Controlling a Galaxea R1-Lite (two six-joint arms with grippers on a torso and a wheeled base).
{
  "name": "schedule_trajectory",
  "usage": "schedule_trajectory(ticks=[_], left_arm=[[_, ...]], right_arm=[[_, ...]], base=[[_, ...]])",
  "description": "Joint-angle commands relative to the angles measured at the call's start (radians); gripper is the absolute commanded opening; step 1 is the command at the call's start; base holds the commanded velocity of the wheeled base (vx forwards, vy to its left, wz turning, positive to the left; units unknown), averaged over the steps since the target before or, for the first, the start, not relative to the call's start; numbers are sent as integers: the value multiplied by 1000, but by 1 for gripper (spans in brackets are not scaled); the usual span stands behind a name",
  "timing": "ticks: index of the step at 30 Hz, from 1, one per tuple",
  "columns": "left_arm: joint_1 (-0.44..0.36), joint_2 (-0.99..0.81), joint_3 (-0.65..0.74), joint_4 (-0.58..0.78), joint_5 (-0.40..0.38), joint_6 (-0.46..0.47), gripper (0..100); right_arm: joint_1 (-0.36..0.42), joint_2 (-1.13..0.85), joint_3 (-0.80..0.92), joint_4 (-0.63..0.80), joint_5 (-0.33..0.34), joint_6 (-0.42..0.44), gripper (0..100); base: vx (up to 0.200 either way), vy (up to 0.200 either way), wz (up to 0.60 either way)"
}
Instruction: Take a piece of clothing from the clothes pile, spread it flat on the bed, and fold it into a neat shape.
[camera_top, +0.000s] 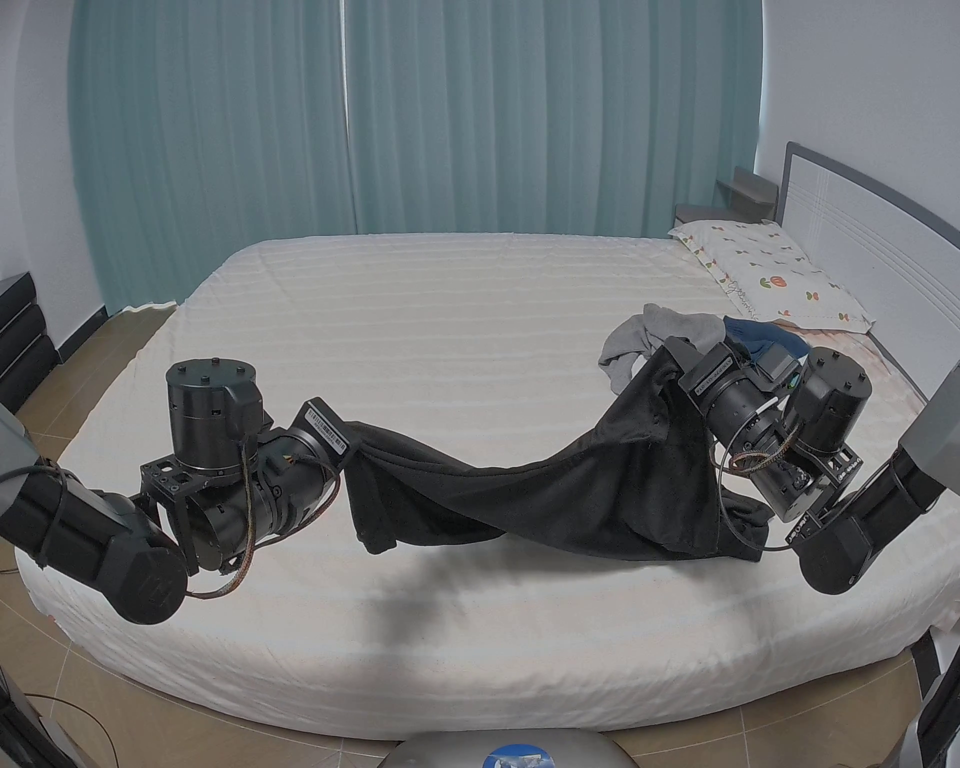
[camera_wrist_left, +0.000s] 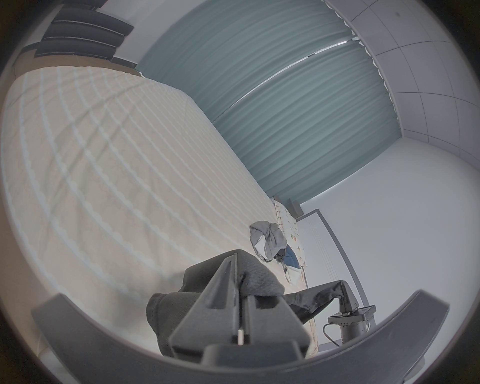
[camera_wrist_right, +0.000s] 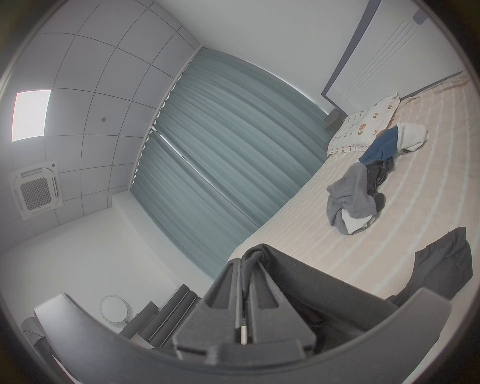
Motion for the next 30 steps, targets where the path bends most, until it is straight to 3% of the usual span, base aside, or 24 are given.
schedule_trajectory(ticks=[1, 21, 30], left_arm=[[4, -2, 0, 0, 0, 0, 0], [6, -11, 1, 1, 0, 3, 0], [-6, -10, 6, 3, 0, 24, 0]], right_arm=[[1, 2, -1, -1, 0, 0, 0], [1, 7, -7, 1, 0, -1, 0], [19, -44, 11, 45, 2, -43, 0]], base=[[0, 200, 0], [0, 200, 0], [0, 0, 0]])
